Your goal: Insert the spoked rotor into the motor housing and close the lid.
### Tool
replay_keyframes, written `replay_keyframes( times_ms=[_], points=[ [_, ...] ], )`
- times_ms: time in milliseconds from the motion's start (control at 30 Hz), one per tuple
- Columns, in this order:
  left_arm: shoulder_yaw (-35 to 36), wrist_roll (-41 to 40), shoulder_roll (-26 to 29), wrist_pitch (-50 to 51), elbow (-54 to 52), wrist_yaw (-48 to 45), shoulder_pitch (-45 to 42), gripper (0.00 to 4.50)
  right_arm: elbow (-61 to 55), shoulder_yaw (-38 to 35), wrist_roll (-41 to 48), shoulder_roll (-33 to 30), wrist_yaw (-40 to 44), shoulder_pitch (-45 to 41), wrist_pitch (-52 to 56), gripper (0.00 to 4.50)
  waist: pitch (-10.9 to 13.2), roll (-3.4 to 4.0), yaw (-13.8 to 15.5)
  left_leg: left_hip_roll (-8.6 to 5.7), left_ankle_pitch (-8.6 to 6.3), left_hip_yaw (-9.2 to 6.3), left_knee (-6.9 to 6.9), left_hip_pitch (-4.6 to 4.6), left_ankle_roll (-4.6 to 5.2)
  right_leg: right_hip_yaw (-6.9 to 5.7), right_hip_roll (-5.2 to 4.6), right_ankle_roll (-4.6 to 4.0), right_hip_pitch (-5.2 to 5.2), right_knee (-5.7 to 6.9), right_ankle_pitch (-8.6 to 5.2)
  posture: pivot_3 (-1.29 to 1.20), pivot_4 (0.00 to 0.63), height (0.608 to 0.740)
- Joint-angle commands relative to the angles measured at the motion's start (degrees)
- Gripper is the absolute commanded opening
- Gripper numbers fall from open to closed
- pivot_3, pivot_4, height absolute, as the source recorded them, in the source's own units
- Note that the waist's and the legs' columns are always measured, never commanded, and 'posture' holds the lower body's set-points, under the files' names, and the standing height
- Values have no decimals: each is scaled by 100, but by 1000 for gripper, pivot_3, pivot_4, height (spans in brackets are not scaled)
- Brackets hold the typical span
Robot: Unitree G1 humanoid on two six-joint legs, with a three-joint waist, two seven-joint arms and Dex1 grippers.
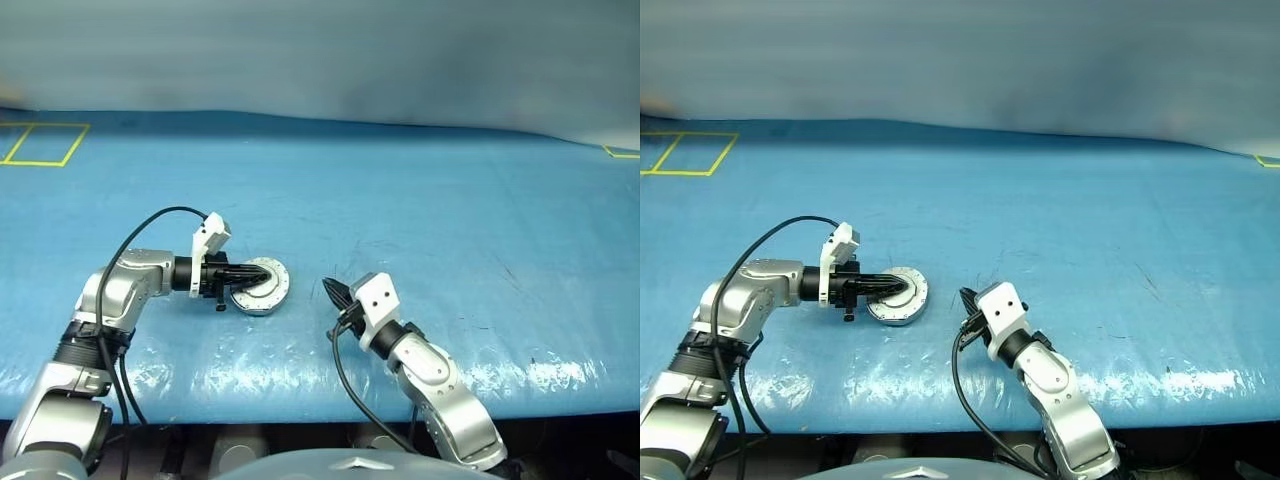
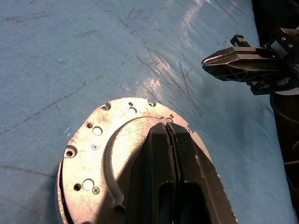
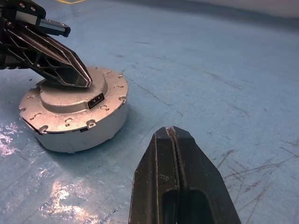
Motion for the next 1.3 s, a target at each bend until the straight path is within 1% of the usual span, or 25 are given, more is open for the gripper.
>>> replay_keyframes(
  times_ms=[33, 100, 200, 233, 300, 367, 467, 500, 567, 633, 700, 800, 900, 967, 1033, 1200, 1300],
  points=[
    [724, -486, 136, 194, -500, 96, 91, 25, -258, -109, 177, 64, 3, -52, 200, 0, 1, -1, -10, 0, 0, 0, 0, -1, 0, 0, 0, 0, -2, 1, 0, 0, 150, 740],
    [1001, -640, 170, 236, -746, 226, 219, 25, -297, -110, 161, 41, -3, -95, 321, 0, 1, -1, -4, 1, 0, -1, -1, -3, 0, -1, 0, 0, -4, 5, 0, 0, 150, 740],
    [1588, -730, 109, 20, -1433, 717, 659, 25, -400, -101, 115, -7, -14, -193, 529, 0, 2, 2, -18, 0, 0, 1, -2, -2, 0, 1, -3, -1, -4, 5, 0, 0, 150, 740],
    [1658, -547, 85, -158, -1642, 950, 860, 25, -421, -111, 145, -19, 10, -229, 590, 0, 2, 2, -21, 0, 0, 1, -3, -2, 0, 0, -3, -1, -3, 5, -1, 0, 150, 740],
    [1696, -64, -32, -842, -2003, 1328, 1339, 25, -407, -163, 209, -11, 28, -357, 749, 0, 3, 5, -20, 1, 0, 1, -4, 2, 0, 1, -3, -2, -4, 5, -1, 0, 150, 740],
    [1739, 252, -265, -1449, -2258, 1695, 1720, 25, -408, -192, 247, -27, 64, -473, 882, 0, 4, 5, -1, 1, 0, 2, -4, 4, 0, 1, -3, -4, -1, 5, -2, 0, 150, 740],
    [1837, 309, -1062, -2010, -2877, 2424, 2469, 25, -442, -209, 306, -114, 200, -717, 1114, 0, 3, 2, 26, 0, 0, 2, 7, -1, -1, 1, -4, -14, 1, 3, -6, 0, 150, 740],
    [1778, 425, -1356, -2204, -3138, 2698, 2838, 25, -445, -195, 316, -165, 270, -821, 1167, 0, 3, 1, 26, -2, 0, 4, 9, 1, -1, 3, -8, -20, 7, -2, -10, 0, 150, 740],
    [1523, 777, -1669, -2608, -3531, 2949, 3491, 25, -450, -170, 298, -262, 367, -986, 1228, 0, 1, -3, 19, -3, 0, 8, 11, 1, 0, 6, -10, -18, 10, -11, -7, 0, 150, 740],
    [1247, 1143, -1961, -2996, -3728, 3226, 4123, 25, -437, -181, 325, -315, 446, -1116, 1279, 0, 0, 0, 14, -2, 0, 7, 8, 4, 0, 6, -8, -19, 11, -11, -8, 0, 150, 740],
    [999, 1324, -2290, -3411, -3838, 3449, 4708, 25, -413, -188, 344, -360, 518, -1202, 1319, 0, 1, -1, 21, -3, 0, 7, 8, 7, 0, 6, -8, -21, 14, -11, -10, 0, 150, 740],
    [765, 1517, -2508, -3879, -3838, 3598, 5220, 25, -376, -161, 342, -430, 628, -1257, 1355, 0, 1, -4, 31, -5, 0, 7, 15, 6, 0, 7, -10, -23, 14, -11, -12, 0, 150, 740],
    [624, 1646, -2675, -4199, -3735, 3816, 5435, 25, -339, -153, 373, -454, 708, -1255, 1367, 0, 2, -5, 29, -6, 0, 8, 21, 6, 1, 8, -11, -23, -6, -12, -12, 0, 150, 740],
    [446, 2093, -2626, -4579, -3531, 3932, 5497, 25, -292, -142, 355, -483, 743, -1249, 1339, 0, 2, -5, 21, -6, 0, 9, 23, 7, 1, 9, -12, -23, -9, -14, -12, 0, 150, 740],
    [351, 2305, -2623, -4850, -3293, 4027, 5467, 25, -252, -141, 346, -504, 765, -1249, 1323, 0, 2, -4, 10, -6, 0, 12, 21, 6, 1, 11, -12, -23, -12, -15, -12, 0, 150, 740],
    [262, 2176, -2584, -5183, -2812, 4004, 5221, 25, -220, -176, 346, -529, 783, -1248, 1311, 0, 2, -3, 3, -5, -1, 12, 11, -9, 2, 10, -10, -23, -6, -15, -12, 0, 150, 740],
    [197, 2124, -2423, -5349, -2587, 3808, 5105, 25, -214, -194, 336, -509, 750, -1237, 1287, 0, 2, -3, 3, -6, -1, 12, 9, -10, 2, 10, -10, -23, -5, -16, -11, 0, 150, 740]
  ],
)
